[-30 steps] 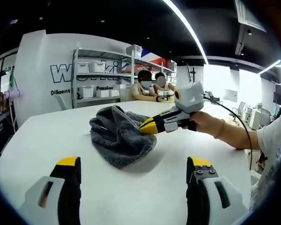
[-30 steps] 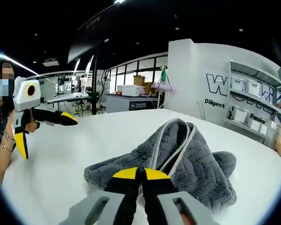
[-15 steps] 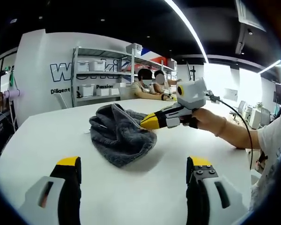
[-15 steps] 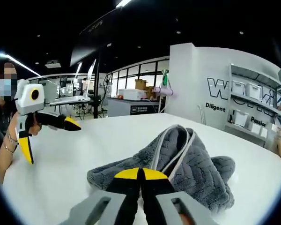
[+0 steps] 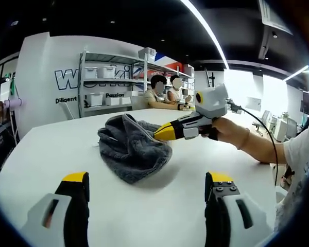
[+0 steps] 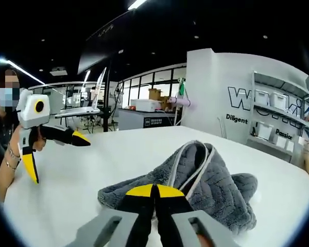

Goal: Fold the towel on the table until its edges align and the towel forms a compact rectangular stack.

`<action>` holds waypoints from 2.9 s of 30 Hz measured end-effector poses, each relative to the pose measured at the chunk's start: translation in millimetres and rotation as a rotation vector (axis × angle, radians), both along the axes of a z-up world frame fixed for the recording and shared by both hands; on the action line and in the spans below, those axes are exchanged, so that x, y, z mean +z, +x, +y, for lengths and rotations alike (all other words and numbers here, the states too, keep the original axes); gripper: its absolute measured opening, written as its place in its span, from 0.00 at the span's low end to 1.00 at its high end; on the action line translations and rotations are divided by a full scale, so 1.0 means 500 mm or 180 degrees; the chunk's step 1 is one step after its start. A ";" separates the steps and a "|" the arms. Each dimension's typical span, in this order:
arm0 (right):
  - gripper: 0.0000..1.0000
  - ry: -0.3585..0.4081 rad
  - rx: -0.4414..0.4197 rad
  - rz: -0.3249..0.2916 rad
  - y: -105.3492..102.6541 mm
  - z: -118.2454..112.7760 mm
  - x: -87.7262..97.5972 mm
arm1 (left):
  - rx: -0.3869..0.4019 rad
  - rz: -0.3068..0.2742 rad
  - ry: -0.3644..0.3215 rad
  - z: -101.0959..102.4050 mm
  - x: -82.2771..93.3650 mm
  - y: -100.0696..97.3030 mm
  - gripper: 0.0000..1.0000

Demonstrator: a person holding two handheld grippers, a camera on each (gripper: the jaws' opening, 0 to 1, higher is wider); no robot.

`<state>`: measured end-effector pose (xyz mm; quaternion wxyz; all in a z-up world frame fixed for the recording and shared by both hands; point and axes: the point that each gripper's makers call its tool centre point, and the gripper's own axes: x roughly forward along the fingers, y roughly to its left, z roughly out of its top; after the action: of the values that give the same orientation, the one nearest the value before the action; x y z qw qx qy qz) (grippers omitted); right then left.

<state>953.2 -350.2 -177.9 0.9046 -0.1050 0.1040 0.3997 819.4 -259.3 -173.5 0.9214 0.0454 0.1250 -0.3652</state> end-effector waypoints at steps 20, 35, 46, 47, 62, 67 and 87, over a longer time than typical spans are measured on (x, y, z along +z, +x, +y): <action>0.20 0.0192 -0.0033 0.0519 0.024 0.000 -0.070 | 0.0018 0.0002 0.0010 0.008 -0.001 0.004 0.98; 0.03 0.0308 0.0145 0.0567 0.020 0.024 -0.068 | 0.0028 -0.0006 0.0001 0.013 0.000 0.004 0.98; 0.02 0.0333 0.0458 0.0398 -0.027 0.068 -0.037 | 0.0029 -0.0020 -0.0019 0.014 0.003 0.004 0.98; 0.02 0.0330 0.0490 0.0384 -0.033 0.073 -0.034 | 0.0028 -0.0020 -0.0019 0.014 0.003 0.004 0.98; 0.02 0.0308 0.1195 0.0177 -0.147 0.175 0.008 | -0.0040 -0.0073 -0.0020 0.001 0.010 -0.005 0.98; 0.01 0.0370 0.1333 0.0325 -0.164 0.203 -0.005 | -0.0053 -0.0085 -0.0014 -0.003 0.010 -0.008 0.98; 0.02 0.0294 0.1662 0.0889 -0.217 0.275 -0.116 | -0.0114 -0.0128 -0.0079 -0.011 0.019 -0.017 0.98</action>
<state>844.6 -212.8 -236.0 0.7520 -0.0309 0.1786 0.6337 811.0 -264.7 -163.8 0.9175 0.0435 0.1011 -0.3822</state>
